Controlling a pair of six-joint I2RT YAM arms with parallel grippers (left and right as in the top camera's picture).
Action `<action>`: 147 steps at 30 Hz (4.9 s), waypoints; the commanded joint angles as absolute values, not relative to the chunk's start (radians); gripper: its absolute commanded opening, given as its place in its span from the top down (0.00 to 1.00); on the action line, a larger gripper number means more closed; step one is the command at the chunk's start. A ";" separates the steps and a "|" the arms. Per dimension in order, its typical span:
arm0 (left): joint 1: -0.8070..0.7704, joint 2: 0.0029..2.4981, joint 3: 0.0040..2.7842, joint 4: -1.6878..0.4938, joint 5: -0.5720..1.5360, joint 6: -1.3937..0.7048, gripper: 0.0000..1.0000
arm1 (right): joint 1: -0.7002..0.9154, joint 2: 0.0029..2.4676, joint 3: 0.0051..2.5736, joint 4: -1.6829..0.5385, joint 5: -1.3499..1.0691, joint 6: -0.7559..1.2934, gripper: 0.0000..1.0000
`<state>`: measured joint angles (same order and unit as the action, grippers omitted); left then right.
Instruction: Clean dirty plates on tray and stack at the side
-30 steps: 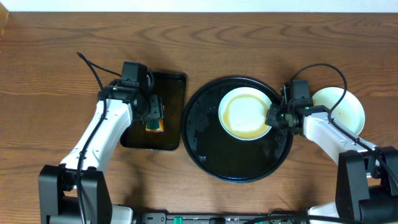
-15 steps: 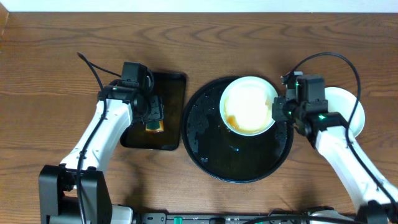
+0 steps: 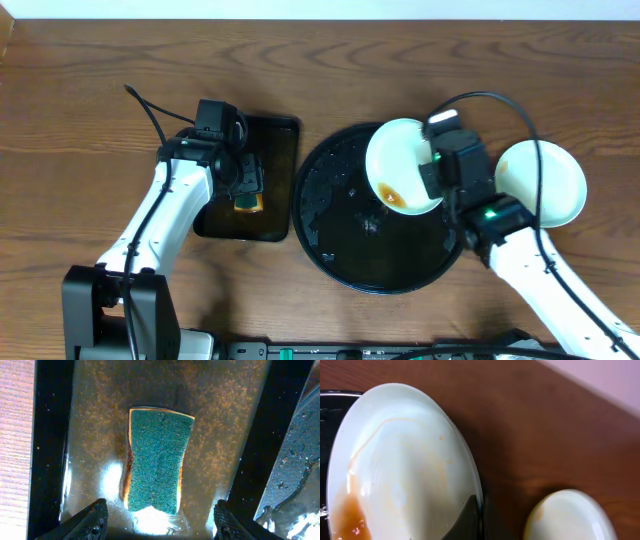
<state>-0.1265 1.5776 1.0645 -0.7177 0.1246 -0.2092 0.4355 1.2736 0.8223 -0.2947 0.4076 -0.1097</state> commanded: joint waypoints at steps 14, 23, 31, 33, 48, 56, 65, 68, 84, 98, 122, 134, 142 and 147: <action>-0.130 1.575 1.079 -0.717 0.123 -0.208 0.32 | 0.757 1.255 0.834 -0.092 0.942 -0.487 0.99; -0.130 1.575 1.079 -0.716 0.123 -0.208 0.31 | 0.758 1.255 0.834 -0.089 0.942 -0.483 0.99; -0.130 1.575 1.079 -0.717 0.123 -0.208 0.31 | 0.631 1.255 0.834 -0.160 0.864 -0.178 0.99; -0.130 1.575 1.079 -0.717 0.123 -0.208 0.31 | 0.568 1.255 0.834 -0.182 0.813 -0.116 0.99; -0.130 1.575 1.079 -0.717 0.123 -0.208 0.31 | -0.048 1.256 0.838 -0.236 0.439 0.166 0.99; -0.130 1.575 1.079 -0.718 0.123 -0.208 0.31 | -0.294 1.328 0.838 -0.258 0.304 0.213 0.99; -0.130 1.575 1.079 -0.718 0.123 -0.208 0.31 | -0.376 1.425 0.838 -0.249 0.257 0.213 0.93; -0.130 1.575 1.079 -0.718 0.123 -0.208 0.31 | -0.376 1.414 0.838 -0.243 0.257 0.213 0.91; -0.130 1.575 1.081 -0.711 0.088 -0.207 0.18 | -0.211 1.317 0.838 -0.310 -0.254 0.083 0.60; -0.075 1.531 1.193 -1.013 0.090 -0.208 0.17 | -0.124 1.304 0.979 -0.809 -0.183 0.025 0.01; -0.078 0.616 0.709 -0.750 0.104 -0.193 0.16 | -0.124 0.777 0.673 -0.692 -0.154 -0.005 0.01; -0.078 0.628 0.709 -0.751 0.104 -0.193 0.16 | -0.124 0.779 0.673 -0.698 -0.154 -0.005 0.01; -0.078 0.628 0.709 -0.751 0.104 -0.192 0.16 | -0.124 0.779 0.673 -0.699 -0.083 -0.052 0.01; -0.078 0.628 0.709 -0.751 0.104 -0.193 0.16 | -0.124 0.776 0.673 -0.699 -0.050 -0.054 0.01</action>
<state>-0.0792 0.6266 0.7124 -0.7536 0.1020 -0.2054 -0.1329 0.7807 0.6777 -0.6979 -0.0917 -0.0242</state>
